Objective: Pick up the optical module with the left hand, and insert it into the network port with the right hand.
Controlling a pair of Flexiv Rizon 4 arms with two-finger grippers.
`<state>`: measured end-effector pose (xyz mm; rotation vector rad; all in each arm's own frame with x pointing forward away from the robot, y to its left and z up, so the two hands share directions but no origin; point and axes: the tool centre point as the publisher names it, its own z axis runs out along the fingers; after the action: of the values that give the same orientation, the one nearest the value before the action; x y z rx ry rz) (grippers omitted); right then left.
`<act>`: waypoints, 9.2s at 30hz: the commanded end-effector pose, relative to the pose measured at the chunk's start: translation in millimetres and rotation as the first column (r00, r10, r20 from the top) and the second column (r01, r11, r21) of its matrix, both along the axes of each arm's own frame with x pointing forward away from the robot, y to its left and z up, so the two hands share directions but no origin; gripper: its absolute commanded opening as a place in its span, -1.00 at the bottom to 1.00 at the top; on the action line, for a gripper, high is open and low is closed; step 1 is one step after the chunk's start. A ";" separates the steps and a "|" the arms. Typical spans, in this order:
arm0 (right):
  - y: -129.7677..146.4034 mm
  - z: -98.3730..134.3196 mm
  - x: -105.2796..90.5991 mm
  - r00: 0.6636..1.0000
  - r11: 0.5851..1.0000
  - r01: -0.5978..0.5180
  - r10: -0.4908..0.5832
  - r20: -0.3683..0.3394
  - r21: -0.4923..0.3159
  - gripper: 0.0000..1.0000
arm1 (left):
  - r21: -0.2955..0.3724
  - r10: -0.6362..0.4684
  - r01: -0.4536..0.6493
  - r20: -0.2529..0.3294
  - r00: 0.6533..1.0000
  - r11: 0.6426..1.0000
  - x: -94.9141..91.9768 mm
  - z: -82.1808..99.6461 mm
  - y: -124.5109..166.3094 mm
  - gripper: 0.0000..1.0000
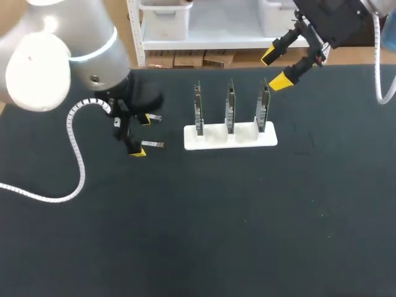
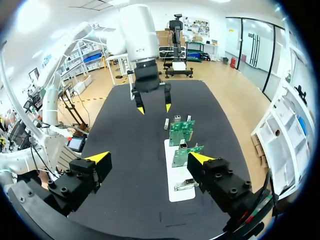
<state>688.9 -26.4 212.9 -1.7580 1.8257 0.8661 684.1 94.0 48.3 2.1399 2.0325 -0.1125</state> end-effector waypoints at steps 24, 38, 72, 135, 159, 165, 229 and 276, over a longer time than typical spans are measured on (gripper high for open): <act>-0.7 -0.1 -2.1 1.000 1.000 0.003 -0.003 0.004 0.001 1.00 | 0.078 -0.077 0.081 -0.051 0.996 0.994 10.3 -12.0 -6.0 1.00; -0.7 -0.1 -2.1 1.000 1.000 0.003 -0.003 0.004 0.001 1.00 | 0.077 -0.078 0.084 -0.075 0.994 0.993 4.3 -16.7 -5.4 1.00; -0.7 -0.1 -2.1 1.000 1.000 0.003 -0.003 0.004 0.001 1.00 | 0.133 -0.142 0.155 -0.100 0.985 0.979 -3.2 -18.5 -21.2 1.00; -0.7 -0.1 -2.1 1.000 1.000 0.003 -0.003 0.004 0.001 1.00 | 0.205 -0.006 0.038 -0.151 0.989 0.978 14.1 -42.1 -4.5 1.00; -0.7 -0.1 -2.1 1.000 1.000 0.003 -0.003 0.004 0.001 1.00 | 0.210 0.023 0.010 -0.154 0.988 0.978 34.3 -43.1 2.9 1.00; -0.7 -0.1 -2.1 1.000 1.000 0.003 -0.003 0.004 0.001 1.00 | 0.202 0.022 0.012 -0.166 0.986 0.979 37.4 -46.6 1.2 1.00; -0.7 -0.1 -2.1 1.000 1.000 0.003 -0.003 0.004 0.001 1.00 | 0.214 0.023 0.012 -0.162 0.987 0.977 36.6 -37.2 4.7 1.00; -0.7 -0.1 -2.1 1.000 1.000 0.003 -0.003 0.004 0.001 1.00 | 0.218 0.020 0.020 -0.182 0.983 0.976 44.8 -63.4 9.3 0.74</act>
<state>689.0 -26.5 212.9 -1.7578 1.8257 0.8661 727.6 103.8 -13.6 2.3351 2.2402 -0.0935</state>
